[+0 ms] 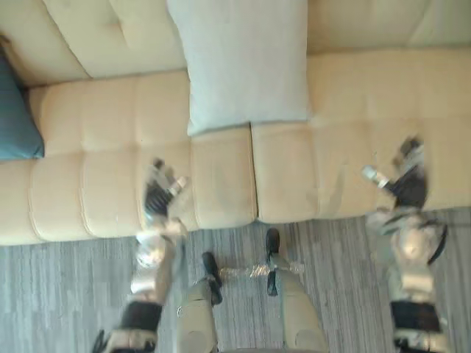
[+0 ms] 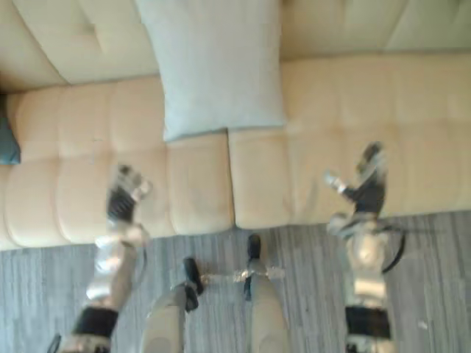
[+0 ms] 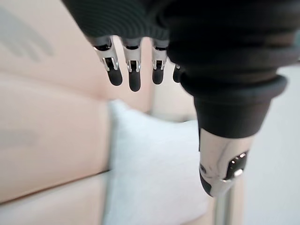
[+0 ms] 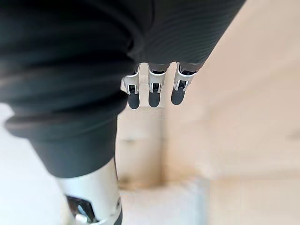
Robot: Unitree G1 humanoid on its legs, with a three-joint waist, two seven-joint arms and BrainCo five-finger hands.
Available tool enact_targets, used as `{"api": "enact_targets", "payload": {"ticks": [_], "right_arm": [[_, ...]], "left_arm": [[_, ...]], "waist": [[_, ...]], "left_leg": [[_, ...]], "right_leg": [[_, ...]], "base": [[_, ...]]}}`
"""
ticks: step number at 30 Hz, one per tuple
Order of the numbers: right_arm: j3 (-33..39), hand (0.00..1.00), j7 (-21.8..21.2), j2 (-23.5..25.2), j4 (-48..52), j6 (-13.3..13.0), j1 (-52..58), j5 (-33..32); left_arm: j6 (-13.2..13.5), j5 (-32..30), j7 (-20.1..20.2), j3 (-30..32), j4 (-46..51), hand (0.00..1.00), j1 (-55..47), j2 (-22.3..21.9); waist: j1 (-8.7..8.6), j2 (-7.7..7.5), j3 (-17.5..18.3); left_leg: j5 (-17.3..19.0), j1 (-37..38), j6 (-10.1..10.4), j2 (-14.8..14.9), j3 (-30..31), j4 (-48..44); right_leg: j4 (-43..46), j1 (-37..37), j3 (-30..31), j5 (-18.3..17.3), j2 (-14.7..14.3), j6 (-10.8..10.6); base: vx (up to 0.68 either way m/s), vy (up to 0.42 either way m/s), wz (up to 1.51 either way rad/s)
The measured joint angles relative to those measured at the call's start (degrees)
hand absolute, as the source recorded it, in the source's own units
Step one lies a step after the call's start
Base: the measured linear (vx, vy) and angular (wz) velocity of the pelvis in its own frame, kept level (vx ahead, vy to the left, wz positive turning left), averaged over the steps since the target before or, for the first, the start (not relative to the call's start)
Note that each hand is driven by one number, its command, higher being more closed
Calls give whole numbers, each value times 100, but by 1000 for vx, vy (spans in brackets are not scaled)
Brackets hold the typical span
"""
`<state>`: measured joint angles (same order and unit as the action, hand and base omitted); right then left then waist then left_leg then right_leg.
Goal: Pick up cushions and gather them together orderly.
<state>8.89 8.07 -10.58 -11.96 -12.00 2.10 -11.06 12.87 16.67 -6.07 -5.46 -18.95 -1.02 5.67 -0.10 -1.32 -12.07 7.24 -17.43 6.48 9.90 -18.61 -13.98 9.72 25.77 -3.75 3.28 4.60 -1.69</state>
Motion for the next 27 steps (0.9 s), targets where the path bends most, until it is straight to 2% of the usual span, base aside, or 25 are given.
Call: {"api": "enact_targets", "payload": {"ticks": [2,5,8,12,18,23,27], "right_arm": [[-142,0,-224,420,-1090,158,278,245],[-144,0,-369,628,-2482,302,292,514],[13,0,-371,615,-3481,425,274,657],[395,0,-365,583,-4205,558,323,645],[452,0,-372,578,-4411,640,374,645],[454,0,-373,578,-4542,694,332,645],[444,0,-358,587,-4535,694,47,645]], "left_arm": [[-131,-677,183,-80,-914,0,-236,-198],[-259,-1235,195,20,-2154,0,-291,-323],[-445,-1658,175,400,-3096,0,-296,-347],[-616,-1725,128,699,-3694,0,-334,-271],[-671,-1799,130,880,-3835,0,-384,-199],[-703,-1882,130,881,-3928,0,-402,-183],[-705,-1881,124,904,-3920,0,-240,-28]], "waist": [[5,1,354],[-5,73,595],[-49,123,700],[-81,118,760],[-85,95,849],[-89,21,953],[-86,-152,827]], "left_leg": [[0,406,2,-72,-18,199],[6,833,2,-157,-115,426],[17,1122,-5,-265,-124,590],[22,1421,-15,-379,-124,698],[111,1766,-59,-467,-123,722],[195,1769,-66,-543,-156,669],[343,1390,-131,-545,-441,292]], "right_leg": [[-16,-316,4,-103,37,-55],[-285,-709,113,-72,49,-124],[-720,-1058,190,129,58,-190],[-1087,-1469,266,306,72,-243],[-1213,-1789,413,351,99,-292],[-1226,-1738,592,392,139,-332],[-1181,-1311,934,561,129,-321]], "base": [[72,30,0],[56,56,-15],[35,42,-17],[23,22,-4],[-3,23,-11],[-48,20,-15],[-114,-1,-43]]}}
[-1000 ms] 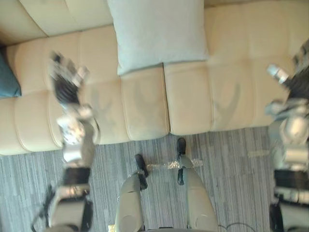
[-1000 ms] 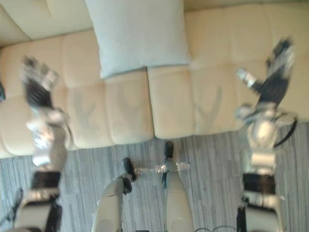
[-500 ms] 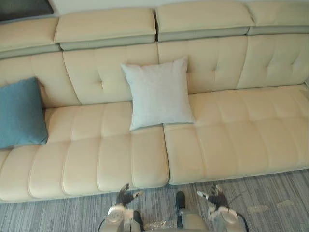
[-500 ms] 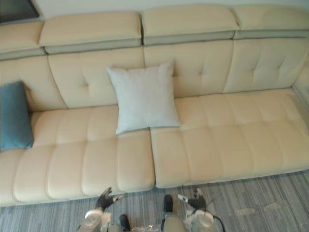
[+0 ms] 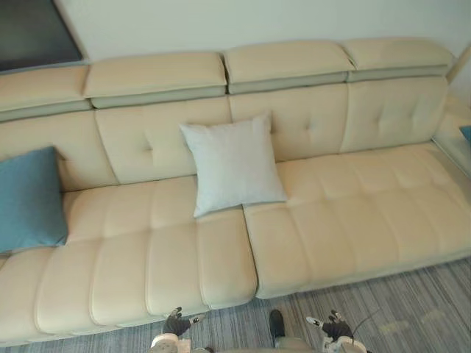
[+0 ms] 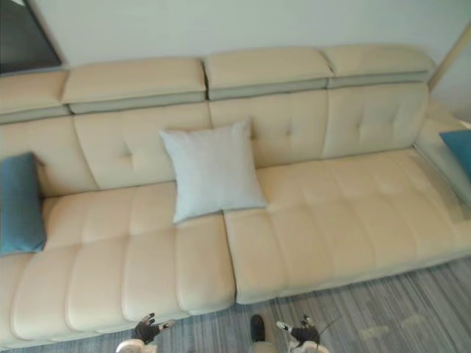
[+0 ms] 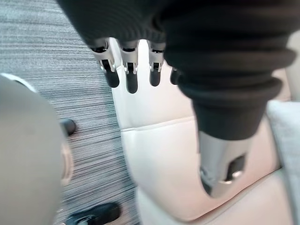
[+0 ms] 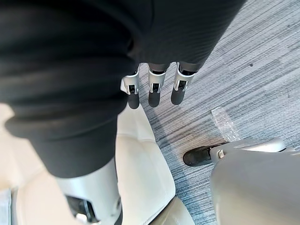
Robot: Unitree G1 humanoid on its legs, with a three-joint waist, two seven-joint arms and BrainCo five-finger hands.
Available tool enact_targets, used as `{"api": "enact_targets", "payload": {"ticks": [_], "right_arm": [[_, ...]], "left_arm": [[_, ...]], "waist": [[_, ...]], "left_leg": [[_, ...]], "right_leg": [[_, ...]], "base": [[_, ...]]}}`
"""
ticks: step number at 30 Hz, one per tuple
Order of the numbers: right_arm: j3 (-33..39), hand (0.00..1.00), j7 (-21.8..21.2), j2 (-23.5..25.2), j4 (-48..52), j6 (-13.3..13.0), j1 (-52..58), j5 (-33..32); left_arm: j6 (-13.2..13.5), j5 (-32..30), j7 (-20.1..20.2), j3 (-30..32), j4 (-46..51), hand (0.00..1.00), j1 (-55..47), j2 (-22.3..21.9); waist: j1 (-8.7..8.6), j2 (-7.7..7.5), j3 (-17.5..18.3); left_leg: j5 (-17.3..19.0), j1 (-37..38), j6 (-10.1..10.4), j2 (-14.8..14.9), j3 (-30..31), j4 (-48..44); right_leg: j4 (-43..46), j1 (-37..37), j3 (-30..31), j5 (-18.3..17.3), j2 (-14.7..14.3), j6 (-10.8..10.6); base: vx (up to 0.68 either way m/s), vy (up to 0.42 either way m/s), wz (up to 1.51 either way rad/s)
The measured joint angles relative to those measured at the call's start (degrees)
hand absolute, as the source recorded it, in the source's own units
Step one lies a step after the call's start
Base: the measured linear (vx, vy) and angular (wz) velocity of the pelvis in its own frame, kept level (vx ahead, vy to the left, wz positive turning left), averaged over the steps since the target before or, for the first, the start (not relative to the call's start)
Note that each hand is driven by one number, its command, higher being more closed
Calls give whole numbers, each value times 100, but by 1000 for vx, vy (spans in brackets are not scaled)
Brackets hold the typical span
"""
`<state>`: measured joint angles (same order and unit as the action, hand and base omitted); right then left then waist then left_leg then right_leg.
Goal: Pick up cushions and gather them together orderly.
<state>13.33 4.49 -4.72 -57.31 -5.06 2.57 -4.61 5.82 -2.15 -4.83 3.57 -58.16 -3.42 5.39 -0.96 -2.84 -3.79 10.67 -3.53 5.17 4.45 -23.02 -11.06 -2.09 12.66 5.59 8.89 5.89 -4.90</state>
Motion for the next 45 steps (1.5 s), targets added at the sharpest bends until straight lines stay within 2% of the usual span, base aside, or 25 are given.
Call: {"api": "enact_targets", "payload": {"ticks": [2,3,4,5,7,9,10,11,12,13,14,15,17,20,22,23,25,27,28,29,31,38,40,42,45], "right_arm": [[-7,0,10,11,8,0,-116,0],[-87,0,18,22,12,-1,-135,-1],[-163,0,21,10,21,-3,-164,-1],[-238,0,23,19,29,0,-277,0],[-282,0,23,75,9,11,-226,2],[-405,0,14,115,8,0,-153,8],[-499,0,11,122,14,-13,-227,14],[-513,0,12,102,16,-22,-289,18],[-585,0,23,44,28,-59,-428,19],[-655,0,25,44,31,-83,-535,18],[-725,0,27,63,40,-95,-616,19],[-756,0,26,68,42,-95,-690,21],[-813,0,30,63,65,-96,-680,39],[-833,0,39,25,194,-100,-493,234],[-755,0,43,11,220,-99,-401,231],[-667,0,51,7,225,-97,-372,227],[-649,0,55,0,228,-97,-204,223],[-607,0,53,-7,228,-92,-57,218],[-547,0,50,113,194,-61,-48,215],[-526,0,20,247,204,-53,53,218],[-460,0,18,220,207,-51,114,212],[-398,0,24,189,135,-32,99,178],[-450,0,20,204,155,-72,24,175],[-586,0,18,149,148,-67,-58,191],[-810,0,17,38,154,-62,-111,226]], "left_arm": [[0,-4,-6,9,21,0,286,114],[-7,-8,-5,102,73,0,438,151],[-4,-7,-8,164,147,0,431,142],[4,-6,-36,232,265,0,567,88],[10,-3,-53,214,432,0,542,142],[6,-1,-74,222,504,0,397,234],[2,10,-106,294,519,0,385,278],[-6,16,-127,353,504,0,376,271],[-7,33,-155,380,459,0,345,188],[-2,92,-159,367,453,0,326,139],[-3,122,-159,319,428,0,351,110],[-9,120,-157,250,394,0,438,81],[-9,108,-147,92,375,0,435,3],[-2,-1,-120,-126,350,0,395,-56],[-6,-5,-113,-150,366,0,428,-88],[-9,-4,-114,-161,350,0,400,-85],[-11,-4,-115,-266,346,0,358,-96],[-12,-4,-116,-310,300,0,269,-176],[-21,0,-116,-304,247,0,260,-174],[-46,-1,-122,-318,215,0,166,-127],[-58,-2,-120,-350,184,0,128,-110],[-69,-7,-115,-349,36,0,106,-133],[-125,-7,-115,-339,5,0,113,-117],[-124,-7,-115,-332,-3,0,98,-102],[-122,-6,-115,-220,-43,0,197,-107]], "waist": [[-9,-128,-207],[-18,-226,-297],[20,-189,-300],[21,-27,-417],[27,-19,-438],[72,-198,-325],[110,-343,-279],[139,-314,-267],[294,-130,-255],[361,-91,-257],[377,-110,-321],[382,-50,-481],[349,83,-612],[297,85,-615],[289,76,-613],[289,72,-616],[241,103,-591],[197,286,-492],[195,246,-514],[131,164,-348],[94,181,-292],[55,350,-140],[48,343,-142],[49,342,-154],[32,383,-253]], "left_leg": [[99,-301,-46,73,2,-393],[99,-384,-115,90,2,-513],[53,-465,-205,233,-22,-487],[-33,-554,-173,493,11,-494],[-258,-410,-177,483,195,-292],[-329,-456,-153,435,280,-366],[-367,-563,-88,398,313,-481],[-393,-630,-50,442,328,-500],[-483,-749,41,649,323,-409],[-605,-851,82,757,304,-304],[-656,-976,123,810,294,-354],[-679,-1065,164,914,357,-525],[-709,-1028,242,1100,444,-651],[-1042,-1034,317,1080,682,-397],[-525,-1339,108,981,959,-1269],[-189,-1371,29,875,973,-1777],[336,-1094,82,617,956,-2157],[893,-699,149,470,1024,-1583],[885,-615,134,338,930,-1319],[691,-506,62,129,789,-884],[625,-356,2,0,690,-676],[563,-14,-120,-39,409,-444],[564,68,-126,37,155,-496],[566,175,-130,98,-194,-526],[564,213,-325,382,-596,-1119]], "right_leg": [[17,153,13,155,-2,-29],[-68,155,33,340,10,-133],[-217,143,49,564,-10,-384],[1183,447,-228,-306,-170,-47],[3070,611,-503,-1311,-42,-42],[3779,422,-527,-1767,200,-211],[3559,391,-549,-1861,187,-316],[3393,363,-564,-1853,94,-310],[2733,171,-479,-1697,-167,-239],[2242,97,-453,-1663,-265,-142],[2008,71,-499,-1700,-280,-17],[1746,-67,-546,-1650,-373,171],[1545,-282,-670,-1556,-529,320],[1581,-169,-871,-1504,-557,468],[1610,28,-988,-1449,-507,648],[1598,48,-1033,-1396,-437,639],[1588,112,-1017,-1315,-339,588],[1595,222,-949,-1250,-391,390],[1553,238,-785,-1177,-342,298],[1340,192,-683,-1053,-221,233],[1090,65,-509,-924,-171,188],[730,-110,-167,-663,-307,99],[916,47,41,-651,-447,118],[1346,356,-152,-635,-568,144],[1658,505,-1636,-328,-583,929]], "base": [[-167,-35,-8],[-174,-36,-6],[-178,10,-1],[-97,46,11],[-14,7,45],[-26,-140,43],[-59,-163,10],[-92,-180,-28],[-102,-149,-48],[-136,-200,-43],[-168,-212,-16],[-176,-182,-3],[-221,-139,1],[-251,-118,23],[-258,5,11],[-169,69,4],[-143,139,4],[-125,179,-10],[-77,145,-17],[-50,132,-21],[25,131,-18],[127,60,-26],[140,-15,-85],[88,-40,-118],[30,-72,-138]]}}
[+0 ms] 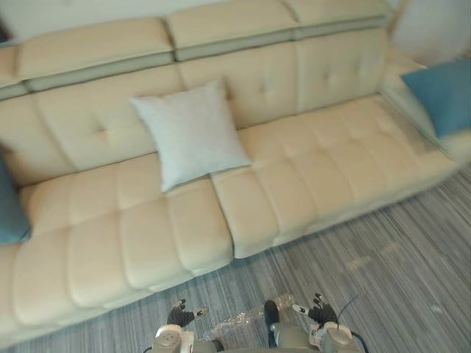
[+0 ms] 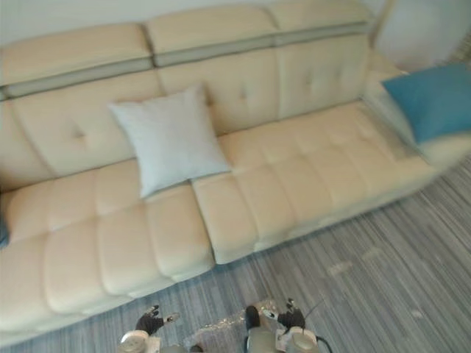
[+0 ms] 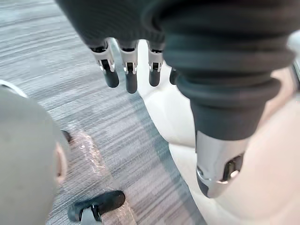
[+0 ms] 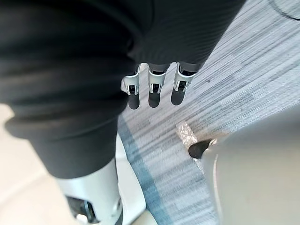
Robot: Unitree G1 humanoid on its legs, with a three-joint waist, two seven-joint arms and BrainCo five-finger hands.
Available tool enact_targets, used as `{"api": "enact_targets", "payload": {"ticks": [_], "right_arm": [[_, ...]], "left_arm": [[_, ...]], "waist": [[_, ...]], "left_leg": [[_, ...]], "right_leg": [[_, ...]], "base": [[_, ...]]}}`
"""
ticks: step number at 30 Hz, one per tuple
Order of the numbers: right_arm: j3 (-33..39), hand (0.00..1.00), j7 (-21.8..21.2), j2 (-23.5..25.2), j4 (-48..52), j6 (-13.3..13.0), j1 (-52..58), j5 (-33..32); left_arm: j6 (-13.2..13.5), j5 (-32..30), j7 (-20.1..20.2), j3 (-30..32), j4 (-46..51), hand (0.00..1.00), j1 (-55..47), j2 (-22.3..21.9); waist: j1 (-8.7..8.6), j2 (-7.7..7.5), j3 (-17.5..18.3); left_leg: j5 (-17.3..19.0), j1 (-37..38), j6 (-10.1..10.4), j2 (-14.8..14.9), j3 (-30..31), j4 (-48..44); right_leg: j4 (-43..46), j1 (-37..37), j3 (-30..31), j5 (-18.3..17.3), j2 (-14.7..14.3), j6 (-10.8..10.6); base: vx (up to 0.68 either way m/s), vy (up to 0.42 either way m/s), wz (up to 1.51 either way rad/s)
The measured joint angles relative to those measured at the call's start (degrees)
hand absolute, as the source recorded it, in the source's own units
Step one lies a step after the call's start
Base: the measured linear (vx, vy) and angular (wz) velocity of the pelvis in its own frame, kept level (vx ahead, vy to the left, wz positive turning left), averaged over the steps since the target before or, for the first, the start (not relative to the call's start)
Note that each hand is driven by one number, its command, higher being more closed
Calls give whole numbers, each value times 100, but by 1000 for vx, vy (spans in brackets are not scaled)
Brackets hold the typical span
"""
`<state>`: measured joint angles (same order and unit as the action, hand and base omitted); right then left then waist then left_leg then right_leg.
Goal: Pick up cushions and gather them together orderly.
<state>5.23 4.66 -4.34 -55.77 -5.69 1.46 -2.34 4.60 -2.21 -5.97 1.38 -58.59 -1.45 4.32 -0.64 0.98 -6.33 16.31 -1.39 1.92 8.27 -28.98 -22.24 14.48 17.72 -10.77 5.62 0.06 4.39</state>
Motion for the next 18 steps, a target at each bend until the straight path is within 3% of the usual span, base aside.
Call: {"api": "enact_targets", "payload": {"ticks": [1,2,4,7,9,10,11,12,13,14,15,16,17,18], "right_arm": [[-36,0,0,-50,5,9,-57,1],[-5,0,5,-98,4,50,-60,0],[94,0,-7,-115,-5,116,-143,-1],[121,0,-24,-123,8,122,-420,1],[114,0,-33,-125,28,121,-478,8],[89,0,-43,-124,30,123,-475,13],[-37,0,-92,-119,30,124,-452,17],[-114,0,-125,-238,18,126,-459,28],[-195,0,-143,-374,42,120,-563,90],[-222,0,-163,-457,81,123,-603,199],[-215,0,-195,-521,83,125,-627,245],[-205,0,-206,-564,83,126,-600,243],[-192,0,-205,-565,84,126,-555,239],[-181,0,-203,-544,85,121,-441,236]], "left_arm": [[2,1,-1,-10,4,0,0,-9],[2,1,1,-24,3,0,59,-9],[2,-1,-3,-25,6,0,265,9],[0,-3,0,-25,4,0,349,123],[-5,-5,-3,-16,-9,0,341,249],[-2,-6,-7,-13,-8,0,342,320],[0,-8,-5,-1,-8,0,336,457],[2,-6,-23,36,-33,0,371,421],[19,-5,-12,49,-27,0,440,336],[20,-3,-1,46,-23,0,507,259],[11,-2,-2,67,-24,0,522,149],[9,1,9,62,-25,0,478,18],[12,0,13,34,-26,0,433,-37],[17,0,33,-58,-13,0,360,-123]], "waist": [[-32,55,-50],[-109,67,-73],[-135,106,-146],[-121,158,-274],[-76,59,-349],[-64,-75,-344],[-40,-316,-264],[-39,-278,-270],[-34,-66,-278],[-101,-55,-279],[-122,-37,-292],[-132,-17,-300],[-128,-7,-316],[-144,6,-331]], "left_leg": [[9,163,-64,77,-146,-68],[75,301,-103,61,-275,32],[80,365,-83,180,-496,136],[40,438,10,563,-527,103],[-53,717,389,709,-657,92],[-56,874,558,718,-712,86],[13,1008,789,735,-766,-56],[85,1037,945,952,-772,-245],[-30,903,1070,1336,-722,-553],[-269,802,1007,1456,-620,-815],[-514,764,747,1569,-591,-1028],[-1046,734,80,1766,-584,-1474],[-1287,703,-175,1897,-471,-1822],[-1086,511,-124,1916,11,-2593]], "right_leg": [[90,-18,-563,-226,51,279],[496,43,-1023,-661,269,310],[1043,223,-1427,-1134,708,-75],[1102,482,-1397,-1197,1063,-388],[858,502,-1342,-912,1408,-482],[749,477,-1350,-677,1548,-409],[751,415,-1344,-201,1729,-179],[1005,480,-1309,-635,1577,-445],[1390,670,-1295,-886,1325,-284],[1686,811,-1272,-1209,1265,-175],[1872,852,-1232,-1403,1189,-64],[1941,707,-1145,-1592,1020,90],[1851,504,-1090,-1675,904,139],[1682,107,-1027,-1753,726,228]], "base": [[-27,-111,-119],[-21,-109,-76],[22,-131,-40],[66,-196,-52],[157,-312,-57],[294,-501,-46],[277,-478,-53],[329,-572,-63],[273,-463,-57],[286,-447,-53],[338,-459,-60],[310,-369,-66],[374,-419,-74],[331,-367,-62]]}}
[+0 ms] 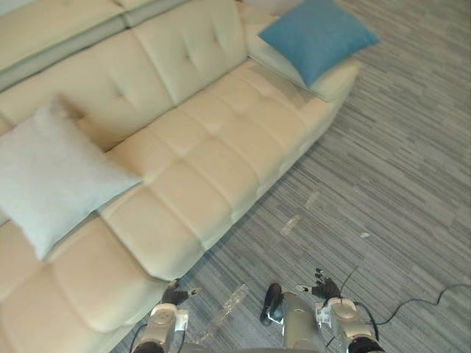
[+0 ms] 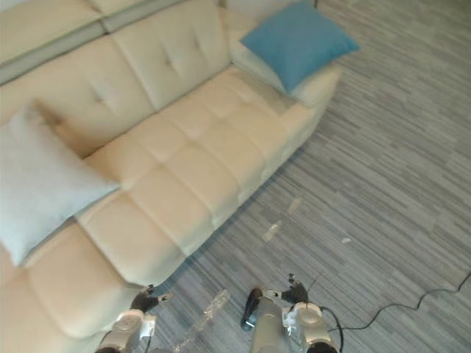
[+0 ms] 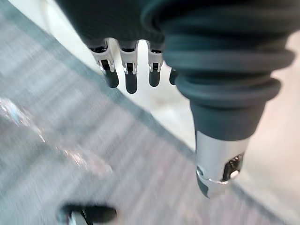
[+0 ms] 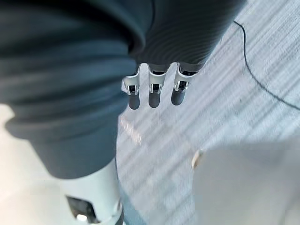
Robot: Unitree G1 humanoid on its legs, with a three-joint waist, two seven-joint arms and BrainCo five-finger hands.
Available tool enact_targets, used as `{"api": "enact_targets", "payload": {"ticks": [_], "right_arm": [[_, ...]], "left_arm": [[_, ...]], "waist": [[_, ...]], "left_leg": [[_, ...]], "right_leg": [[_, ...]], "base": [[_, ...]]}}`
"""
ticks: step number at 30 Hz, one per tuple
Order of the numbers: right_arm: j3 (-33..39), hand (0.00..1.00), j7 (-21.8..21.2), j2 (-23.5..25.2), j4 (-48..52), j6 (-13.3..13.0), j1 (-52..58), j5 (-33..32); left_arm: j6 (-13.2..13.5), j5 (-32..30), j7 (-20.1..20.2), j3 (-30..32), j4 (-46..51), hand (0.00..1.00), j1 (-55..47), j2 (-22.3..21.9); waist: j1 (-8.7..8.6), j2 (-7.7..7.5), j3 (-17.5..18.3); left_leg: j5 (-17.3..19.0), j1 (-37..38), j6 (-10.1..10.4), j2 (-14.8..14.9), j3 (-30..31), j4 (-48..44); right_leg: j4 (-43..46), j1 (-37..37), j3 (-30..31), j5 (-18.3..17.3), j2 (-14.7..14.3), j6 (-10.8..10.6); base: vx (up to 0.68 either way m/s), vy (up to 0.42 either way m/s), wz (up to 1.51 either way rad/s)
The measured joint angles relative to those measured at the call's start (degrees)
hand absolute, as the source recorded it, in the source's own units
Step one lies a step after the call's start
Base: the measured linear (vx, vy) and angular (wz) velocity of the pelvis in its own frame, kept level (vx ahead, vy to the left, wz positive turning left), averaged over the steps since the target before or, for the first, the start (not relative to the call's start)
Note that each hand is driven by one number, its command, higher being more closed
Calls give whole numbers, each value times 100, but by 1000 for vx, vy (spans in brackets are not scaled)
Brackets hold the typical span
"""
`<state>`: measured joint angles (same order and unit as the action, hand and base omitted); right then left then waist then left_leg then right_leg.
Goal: Pick up cushions and gather them together orderly.
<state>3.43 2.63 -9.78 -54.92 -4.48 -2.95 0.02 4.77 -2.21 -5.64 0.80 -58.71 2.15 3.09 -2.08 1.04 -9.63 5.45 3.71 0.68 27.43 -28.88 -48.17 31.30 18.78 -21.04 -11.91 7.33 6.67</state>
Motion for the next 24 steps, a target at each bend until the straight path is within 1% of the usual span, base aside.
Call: {"api": "enact_targets", "payload": {"ticks": [1,2,3,4,5,6,7,8,9,10,11,12,13,14,15,16,17,18,19,20,21,22,23,24], "right_arm": [[34,0,7,-9,0,1,105,-5],[57,0,12,-9,5,1,181,-6],[106,0,20,-11,6,1,269,-13],[207,0,24,17,5,4,293,-20],[282,0,30,25,0,6,320,-35],[423,0,55,46,-7,42,380,-105],[493,0,84,81,-12,48,402,-131],[561,0,109,98,-22,50,411,-146],[593,0,132,91,-37,50,415,-183],[640,0,215,90,-116,50,404,-240],[658,0,248,92,-139,50,413,-239],[659,0,279,93,-188,50,411,-239],[665,0,304,96,-222,51,413,-241],[714,0,310,114,-224,50,428,-242],[763,0,328,162,-231,50,454,-243],[781,0,333,207,-236,49,508,-252],[884,0,353,272,-243,49,533,-255],[888,0,355,326,-242,49,531,-257],[888,0,351,387,-242,48,512,-266],[920,0,337,426,-240,55,535,-292],[924,0,330,378,-233,54,508,-288],[905,0,326,330,-233,51,510,-281],[881,0,320,276,-218,48,450,-277],[872,0,321,231,-210,44,380,-271]], "left_arm": [[10,5,34,-80,21,0,-68,-25],[51,8,57,-120,77,0,-116,-29],[89,10,75,-211,88,0,-200,-23],[103,26,96,-223,161,0,-297,-29],[114,29,89,-226,260,0,-299,-16],[113,39,87,-235,303,0,-316,-13],[115,61,84,-249,316,0,-313,-11],[110,73,85,-258,316,0,-314,-38],[111,74,82,-264,318,0,-309,-66],[113,88,72,-297,331,0,-300,-115],[112,107,62,-304,329,0,-303,-143],[111,121,41,-332,325,0,-298,-155],[109,125,24,-396,304,0,-283,-150],[102,124,24,-472,274,0,-253,-141],[103,123,25,-532,242,0,-194,-111],[99,124,23,-552,227,0,-168,-101],[86,126,7,-701,172,0,-134,-74],[72,126,2,-778,168,0,-126,-36],[47,126,-7,-892,164,0,-121,10],[-6,127,-22,-1048,167,0,-108,36],[-17,127,-30,-1139,166,0,-106,32],[-18,127,-31,-1145,167,0,-98,26],[-17,127,-33,-1146,175,0,-43,20],[-14,127,-36,-1144,189,0,-2,22]], "waist": [[-1,-30,-15],[15,-48,-12],[70,-33,-11],[130,44,0],[158,91,-22],[239,143,-71],[245,160,-110],[231,210,-138],[224,230,-143],[257,265,-140],[262,298,-129],[278,317,-108],[280,323,-100],[276,289,-80],[296,165,-37],[301,135,-22],[278,-50,-16],[261,-86,-31],[251,-101,-33],[216,-88,-34],[201,-58,-41],[193,18,-39],[179,127,-55],[154,203,-81]], "left_leg": [[319,-283,164,-256,527,-527],[524,-508,234,-541,893,-745],[780,-850,359,-916,1190,-810],[969,-1184,316,-1133,1195,-770],[1057,-1388,251,-1226,1163,-687],[1140,-1676,170,-1457,1146,-215],[1139,-1795,184,-1669,1231,319],[1062,-1881,289,-1999,1455,1270],[979,-1880,399,-2154,1645,1865],[667,-1894,530,-2364,1995,2886],[469,-1898,566,-2400,2079,3274],[203,-1895,548,-2369,2088,3425],[24,-1859,501,-2349,2092,3398],[-175,-1880,238,-2434,2144,3242],[-156,-1871,3,-2553,2077,3071],[-101,-1799,-56,-2582,1979,3056],[149,-1547,-124,-2748,1773,3038],[289,-1404,-163,-2783,1724,3039],[408,-1244,-180,-2806,1687,3031],[559,-938,-219,-2821,1646,3057],[641,-585,-237,-2816,1601,3254],[673,-348,-232,-2754,1600,3467],[673,-122,-231,-2634,1606,3688],[673,14,-230,-2548,1613,3835]], "right_leg": [[-217,-346,95,-60,-148,60],[-434,-599,215,-120,-244,58],[-690,-832,398,-201,-424,125],[-842,-996,645,-207,-616,136],[-907,-1090,741,-210,-710,143],[-977,-1230,973,-223,-830,159],[-989,-1309,1106,-222,-847,91],[-1036,-1409,1300,-268,-852,17],[-1099,-1467,1430,-294,-858,-42],[-1247,-1598,1709,-348,-892,-185],[-1371,-1698,1813,-356,-933,-236],[-1446,-1783,1940,-401,-967,-316],[-1478,-1848,2043,-463,-992,-384],[-1429,-1891,2228,-655,-965,-525],[-1174,-1884,2332,-903,-791,-715],[-921,-1852,2414,-959,-733,-814],[362,-1417,2480,-1028,-557,-1207],[1068,-1137,2435,-880,-478,-1466],[1756,-810,2336,-783,-350,-1604],[2267,-524,2020,-895,-131,-1389],[2249,-338,1679,-1034,63,-1154],[2001,-176,1378,-1094,142,-1042],[1557,14,1077,-1110,144,-986],[1165,189,899,-1064,133,-948]], "base": [[341,-373,-63],[258,-264,-71],[283,-218,-94],[229,-148,-99],[272,-140,-116],[242,-65,-99],[252,-42,-108],[205,-13,-78],[250,27,-101],[255,43,-91],[346,85,-96],[383,119,-64],[412,141,-65],[580,215,-63],[396,150,-54],[612,192,-56],[404,100,-43],[595,147,-43],[496,98,-25],[595,89,-26],[499,44,-23],[487,7,-18],[467,-29,-5],[557,-70,3]]}}
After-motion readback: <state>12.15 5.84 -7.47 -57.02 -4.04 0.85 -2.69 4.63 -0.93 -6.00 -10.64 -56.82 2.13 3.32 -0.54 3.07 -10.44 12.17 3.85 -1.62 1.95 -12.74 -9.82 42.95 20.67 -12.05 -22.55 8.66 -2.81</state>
